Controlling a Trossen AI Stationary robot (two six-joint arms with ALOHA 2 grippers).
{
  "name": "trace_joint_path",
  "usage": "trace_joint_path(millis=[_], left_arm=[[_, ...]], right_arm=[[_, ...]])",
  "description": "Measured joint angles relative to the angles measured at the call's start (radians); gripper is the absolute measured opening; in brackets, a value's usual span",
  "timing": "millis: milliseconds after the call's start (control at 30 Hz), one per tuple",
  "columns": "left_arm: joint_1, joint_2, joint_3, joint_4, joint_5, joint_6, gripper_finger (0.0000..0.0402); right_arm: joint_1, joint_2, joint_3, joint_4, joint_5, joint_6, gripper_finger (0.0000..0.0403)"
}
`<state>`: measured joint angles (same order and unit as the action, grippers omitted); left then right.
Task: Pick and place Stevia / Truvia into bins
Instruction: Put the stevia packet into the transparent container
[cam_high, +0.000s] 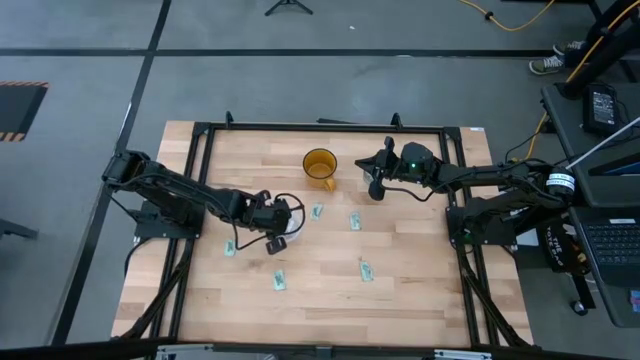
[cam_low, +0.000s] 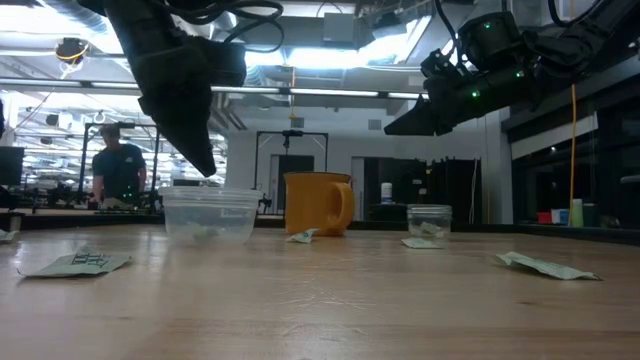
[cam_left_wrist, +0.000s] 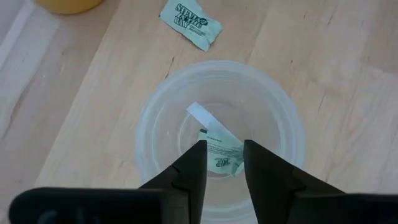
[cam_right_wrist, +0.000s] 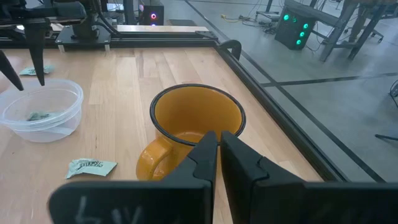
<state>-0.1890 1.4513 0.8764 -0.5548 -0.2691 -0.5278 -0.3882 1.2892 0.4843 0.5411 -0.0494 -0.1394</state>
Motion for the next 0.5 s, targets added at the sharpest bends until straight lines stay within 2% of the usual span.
trace_joint_path(millis=[300, 500], left_arm=[[-0.001, -0.083, 0.0, -0.138, 0.0, 0.001, 0.01], [-0.001, -0.161, 0.0, -0.157, -0.002, -0.004, 0.01]], right_arm=[[0.0, 0.0, 0.0, 0.0, 0.0, 0.0, 0.0025], [0.0, 0.0, 0.0, 0.0, 0.0, 0.0, 0.0025]])
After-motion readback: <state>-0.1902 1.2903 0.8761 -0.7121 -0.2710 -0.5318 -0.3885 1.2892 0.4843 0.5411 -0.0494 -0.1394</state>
